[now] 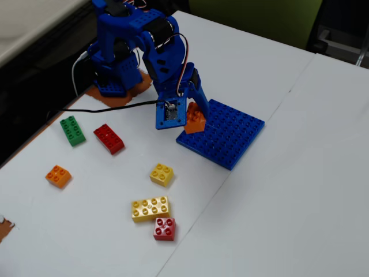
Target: Pick up the 2x4 orange block and go up the 8x8 blue block.
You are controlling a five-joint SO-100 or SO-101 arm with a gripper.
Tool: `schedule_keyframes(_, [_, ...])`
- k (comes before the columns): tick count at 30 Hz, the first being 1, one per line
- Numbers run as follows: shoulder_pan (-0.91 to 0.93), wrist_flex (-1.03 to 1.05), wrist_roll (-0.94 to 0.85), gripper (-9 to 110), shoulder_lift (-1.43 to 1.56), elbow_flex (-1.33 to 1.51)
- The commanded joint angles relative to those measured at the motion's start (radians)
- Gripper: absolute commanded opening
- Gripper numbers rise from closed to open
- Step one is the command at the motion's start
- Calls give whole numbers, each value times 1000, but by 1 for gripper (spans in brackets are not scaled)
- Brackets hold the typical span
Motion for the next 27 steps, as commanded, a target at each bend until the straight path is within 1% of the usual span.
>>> schedule_keyframes(1, [-8,-46,-222,0,-9,-66])
schedule_keyframes(6, [-12,-52,-518,0,-46,-84])
schedule_keyframes(10, [-41,-15,-664,0,-95,-130])
schedule_keyframes(14, [-78,32,-742,0,-129,-173])
schedule_keyframes(21, [-167,164,-736,1,-115,-207])
schedule_keyframes(27, [-196,175,-696,1,-133,-235])
